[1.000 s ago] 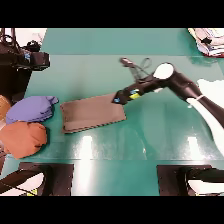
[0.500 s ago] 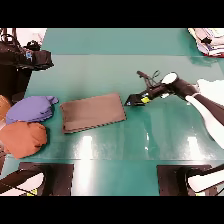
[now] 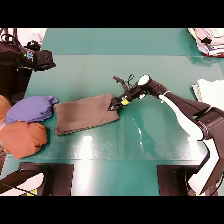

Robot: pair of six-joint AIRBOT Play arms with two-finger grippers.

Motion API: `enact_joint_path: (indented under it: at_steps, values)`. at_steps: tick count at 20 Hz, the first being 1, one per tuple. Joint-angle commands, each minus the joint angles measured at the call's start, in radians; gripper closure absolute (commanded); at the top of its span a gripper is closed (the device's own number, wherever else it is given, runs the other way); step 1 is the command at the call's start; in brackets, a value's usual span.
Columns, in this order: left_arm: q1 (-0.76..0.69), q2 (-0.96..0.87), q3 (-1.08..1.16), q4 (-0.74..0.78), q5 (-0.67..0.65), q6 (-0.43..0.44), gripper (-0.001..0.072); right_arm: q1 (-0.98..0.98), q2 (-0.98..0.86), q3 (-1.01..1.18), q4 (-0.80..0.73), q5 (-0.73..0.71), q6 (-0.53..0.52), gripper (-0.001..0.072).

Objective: Fold the shirts.

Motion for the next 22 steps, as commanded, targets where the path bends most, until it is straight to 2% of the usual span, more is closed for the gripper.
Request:
enact_joint_path:
  at_steps: [1, 5, 11, 14, 17, 22]
  values:
    - [-0.036, 0.001, 0.000, -0.029, 0.008, 0.000, 0.0682, -0.025, 0.010, 0.064, 0.013, 0.005, -0.008, 0.0698]
    - [-0.173, 0.001, 0.000, -0.029, 0.061, 0.000, 0.0682, -0.192, 0.184, 0.028, -0.043, -0.063, -0.002, 0.0698]
    - [-0.335, 0.001, 0.000, -0.029, 0.220, 0.000, 0.0682, -0.667, 0.435, -0.043, -0.154, -0.082, 0.011, 0.0698]
    - [-0.381, 0.000, 0.000, -0.029, 0.294, -0.001, 0.0682, -0.903, 0.474, -0.044, -0.150, -0.103, 0.011, 0.0698]
    - [-0.397, 0.000, 0.000, -0.029, 0.304, -0.001, 0.0682, -1.075, 0.468, -0.044, -0.148, -0.132, 0.010, 0.0698]
    - [-0.397, -0.033, 0.000, -0.030, 0.304, -0.006, 0.0682, -1.204, 0.446, -0.043, -0.141, -0.202, -0.006, 0.0698]
